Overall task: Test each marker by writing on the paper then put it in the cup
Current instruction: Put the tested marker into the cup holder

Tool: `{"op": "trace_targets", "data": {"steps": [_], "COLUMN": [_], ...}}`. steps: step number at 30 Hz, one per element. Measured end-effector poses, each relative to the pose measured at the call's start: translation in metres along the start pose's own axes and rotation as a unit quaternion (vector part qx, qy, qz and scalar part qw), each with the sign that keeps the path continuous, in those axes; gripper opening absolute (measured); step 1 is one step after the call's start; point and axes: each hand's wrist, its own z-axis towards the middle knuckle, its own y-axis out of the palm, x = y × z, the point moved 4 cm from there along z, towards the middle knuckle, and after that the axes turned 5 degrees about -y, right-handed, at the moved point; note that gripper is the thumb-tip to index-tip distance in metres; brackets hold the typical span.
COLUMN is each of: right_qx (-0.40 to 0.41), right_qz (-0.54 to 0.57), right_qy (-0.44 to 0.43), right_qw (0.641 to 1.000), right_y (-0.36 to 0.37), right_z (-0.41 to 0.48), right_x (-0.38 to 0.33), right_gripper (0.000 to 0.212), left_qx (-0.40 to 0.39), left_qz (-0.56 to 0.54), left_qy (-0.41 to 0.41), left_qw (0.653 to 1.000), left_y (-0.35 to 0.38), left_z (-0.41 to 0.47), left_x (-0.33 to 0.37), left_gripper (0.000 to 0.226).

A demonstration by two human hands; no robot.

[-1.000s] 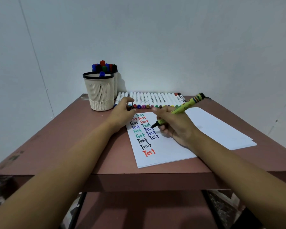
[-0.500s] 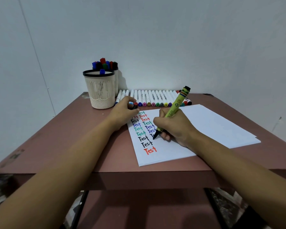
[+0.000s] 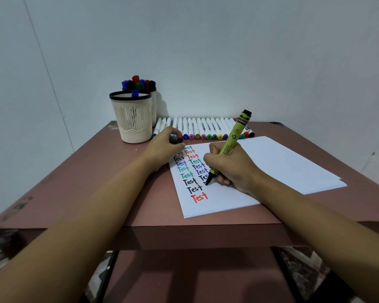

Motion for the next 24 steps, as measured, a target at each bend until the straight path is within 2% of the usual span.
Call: {"op": "trace_targets", "data": {"steps": [4,9,13,18,24], "right_qx": [-0.011,0.041,0.028,0.031,0.021], "right_qz": [-0.003,0.026,0.007,0.019,0.016], "right_qy": [0.003,0.007,0.001,-0.007,0.007], "right_qw": [1.0,0.999,1.0,0.999,1.0], "right_y": [0.0005,-0.007,-0.0028,-0.0034,-0.0019], "right_z": [-0.001,0.0006,-0.0005,-0.0007,-0.0015], "right_x": [-0.002,-0.0001,-0.0012,-0.0022,-0.0039], "right_gripper": [0.053,0.047,0.052,0.048,0.056], "left_qx": [-0.002,-0.002,-0.003,-0.003,-0.01], "left_qz": [0.001,0.005,0.006,0.013,0.01], "left_qy": [-0.002,-0.004,-0.004,-0.003,-0.004], "left_qw": [1.0,1.0,1.0,1.0,1.0], "left_y": [0.0006,0.0001,0.0003,0.0002,-0.0004], "left_z": [-0.0009,-0.0018,-0.0028,-0.0038,-0.0051], "left_x": [0.0007,0.0015,0.0024,0.0034,0.0044], "left_gripper": [0.024,0.027,0.026,0.027,0.027]}}
